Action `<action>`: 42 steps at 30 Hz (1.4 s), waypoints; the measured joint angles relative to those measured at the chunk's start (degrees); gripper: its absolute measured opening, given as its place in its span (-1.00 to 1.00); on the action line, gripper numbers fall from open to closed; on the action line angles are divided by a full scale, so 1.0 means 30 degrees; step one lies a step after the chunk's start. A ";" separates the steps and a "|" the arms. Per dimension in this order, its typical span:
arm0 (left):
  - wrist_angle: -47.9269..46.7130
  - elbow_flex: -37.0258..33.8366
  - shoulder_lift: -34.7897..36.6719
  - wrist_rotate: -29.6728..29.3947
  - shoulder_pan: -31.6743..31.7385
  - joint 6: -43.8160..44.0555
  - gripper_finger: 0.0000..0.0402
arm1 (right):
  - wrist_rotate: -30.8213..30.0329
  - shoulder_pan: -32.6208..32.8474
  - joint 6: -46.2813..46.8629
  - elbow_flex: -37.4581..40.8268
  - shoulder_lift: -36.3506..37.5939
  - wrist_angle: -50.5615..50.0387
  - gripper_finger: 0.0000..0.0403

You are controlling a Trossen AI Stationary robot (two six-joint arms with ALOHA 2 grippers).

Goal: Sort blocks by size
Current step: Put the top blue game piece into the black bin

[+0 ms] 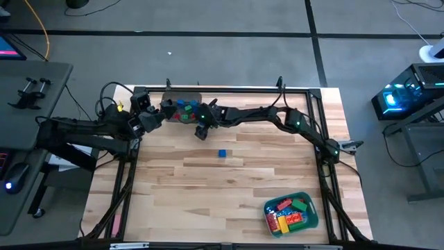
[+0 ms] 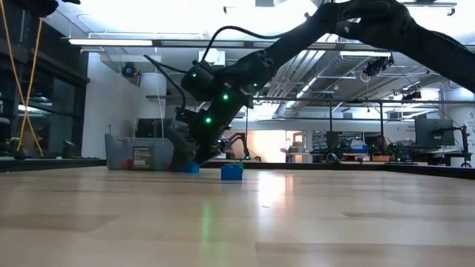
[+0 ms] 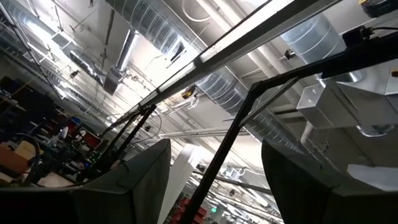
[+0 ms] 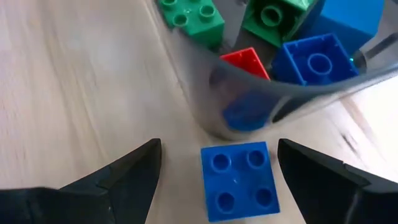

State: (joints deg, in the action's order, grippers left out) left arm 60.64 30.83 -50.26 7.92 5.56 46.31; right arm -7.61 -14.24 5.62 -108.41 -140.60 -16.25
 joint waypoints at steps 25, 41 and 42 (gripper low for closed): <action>-0.0029 0.0000 0.0006 0.0007 0.0000 -0.0666 0.18 | 0.2585 -0.0386 -0.2256 -0.0109 0.4645 -0.4642 -0.98; -0.0291 0.0000 0.0007 0.0009 0.0007 -0.0650 0.18 | 0.5442 0.0325 0.3193 0.0842 0.3706 -0.2856 -0.13; -0.0277 0.0000 0.0007 0.0015 0.0007 -0.0614 0.18 | 0.4878 0.0599 0.3110 0.0863 0.3424 -0.2719 -0.03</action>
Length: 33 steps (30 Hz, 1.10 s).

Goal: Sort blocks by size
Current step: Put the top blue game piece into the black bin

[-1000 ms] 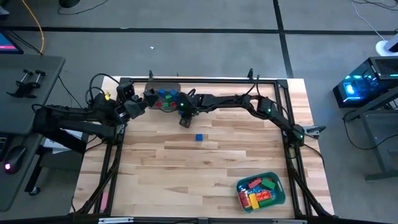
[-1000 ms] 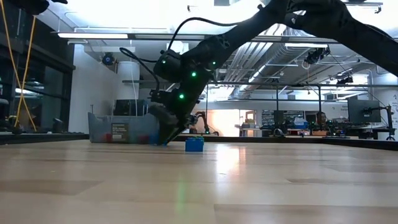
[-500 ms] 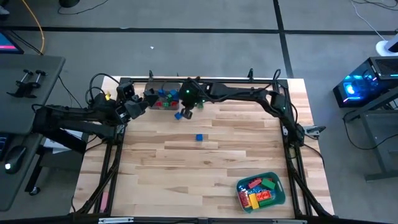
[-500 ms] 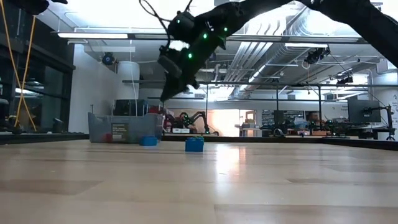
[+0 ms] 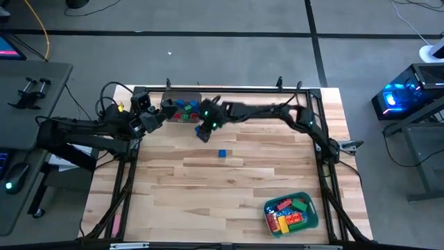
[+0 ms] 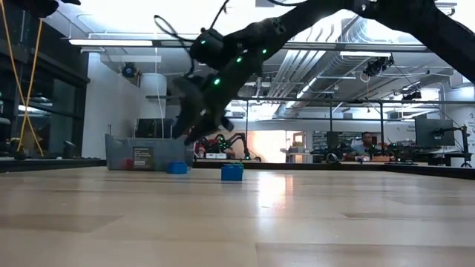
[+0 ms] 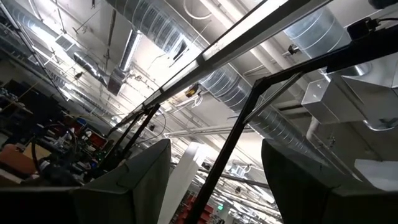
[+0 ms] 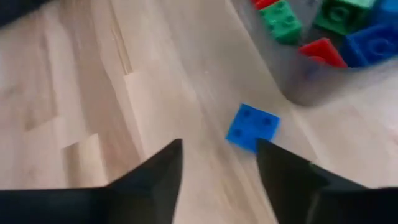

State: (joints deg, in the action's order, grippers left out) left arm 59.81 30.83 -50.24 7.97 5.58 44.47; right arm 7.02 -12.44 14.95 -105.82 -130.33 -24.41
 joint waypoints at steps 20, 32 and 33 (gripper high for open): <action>-0.0041 0.0000 0.0000 0.0000 -0.0044 0.0875 0.18 | -0.8543 0.1790 0.2398 -0.0043 -0.3247 0.3900 0.45; -0.0036 0.0000 0.0000 0.0000 -0.0044 0.1150 0.18 | -0.8758 0.1742 0.3485 -0.0161 -0.3368 0.2106 -0.18; -0.0036 0.0000 0.0000 0.0000 -0.0044 0.1150 0.18 | -0.8574 0.1719 0.3357 -0.0141 -0.3260 0.1899 -0.30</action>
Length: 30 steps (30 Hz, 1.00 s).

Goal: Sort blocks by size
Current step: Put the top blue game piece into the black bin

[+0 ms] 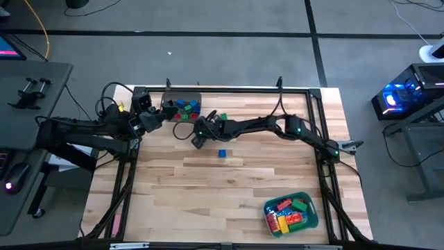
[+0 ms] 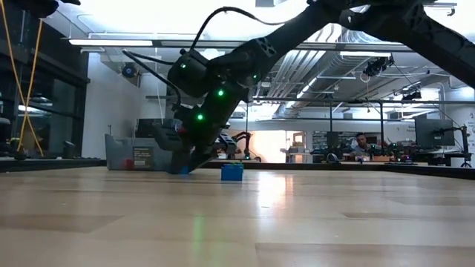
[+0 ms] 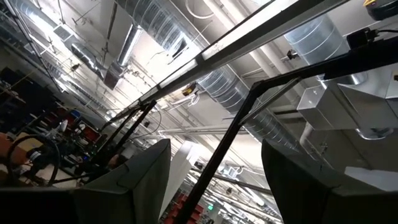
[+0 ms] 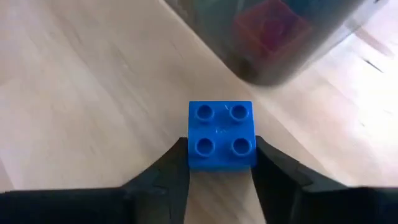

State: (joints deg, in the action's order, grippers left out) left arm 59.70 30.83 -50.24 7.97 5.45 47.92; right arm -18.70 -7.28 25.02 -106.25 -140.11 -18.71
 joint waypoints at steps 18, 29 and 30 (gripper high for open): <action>0.0063 0.0000 0.0000 -0.0007 0.0000 -0.0497 0.18 | 0.0684 -0.1402 -0.3320 0.0076 0.3626 0.4493 -0.33; 0.0043 0.0000 0.0000 -0.0204 0.0000 -0.0509 0.18 | 0.1756 -0.2450 -0.1073 0.0076 0.3052 0.6304 0.07; 0.0036 0.0000 0.0000 -0.0290 0.0000 -0.0510 0.18 | 0.1855 -0.2462 -0.1081 0.0076 0.3051 0.6170 0.16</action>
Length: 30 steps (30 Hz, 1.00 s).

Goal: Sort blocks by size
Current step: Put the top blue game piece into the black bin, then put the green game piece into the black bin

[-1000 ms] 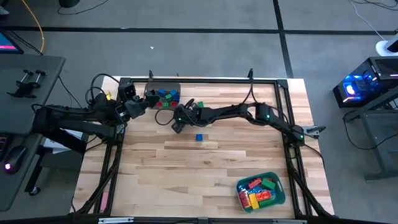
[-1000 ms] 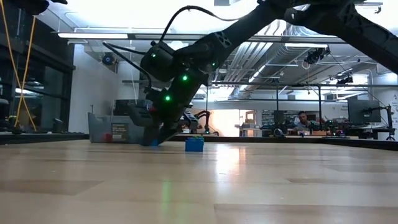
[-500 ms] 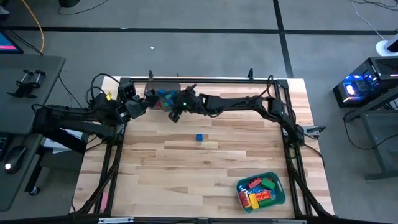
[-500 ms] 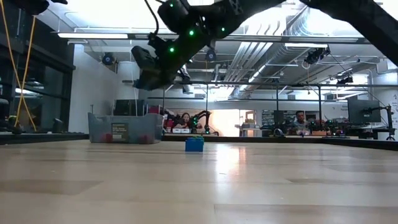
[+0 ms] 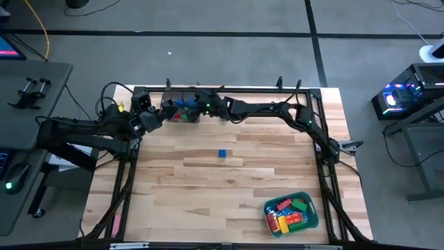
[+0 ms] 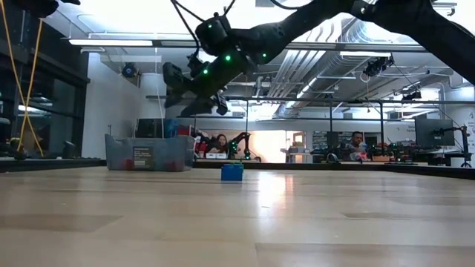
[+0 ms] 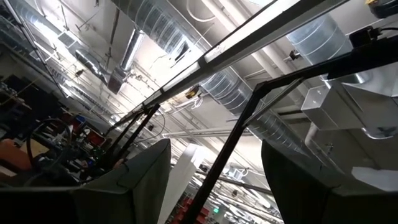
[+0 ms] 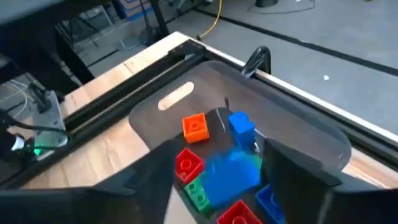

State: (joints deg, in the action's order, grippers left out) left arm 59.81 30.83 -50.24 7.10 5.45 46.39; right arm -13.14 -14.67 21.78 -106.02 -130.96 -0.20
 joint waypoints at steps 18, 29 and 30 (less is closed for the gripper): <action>0.0000 0.0000 0.0000 -0.0075 0.0000 -0.0228 0.18 | -0.2503 -0.1135 0.2097 -0.0025 0.2302 -1.2418 0.46; -0.0007 0.0000 -0.0007 -0.0079 0.0000 -0.0320 0.18 | -0.2087 -0.1240 0.7674 0.1880 0.1461 -1.2697 0.47; -0.0015 0.0000 -0.0007 -0.0078 0.0000 -0.0246 0.18 | -0.2123 -0.1270 0.7737 0.1902 0.1270 -1.3126 0.47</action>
State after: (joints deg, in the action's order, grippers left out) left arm 59.77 30.83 -50.26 6.86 5.45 45.65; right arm -19.51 -18.48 44.99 -100.31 -127.15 -39.58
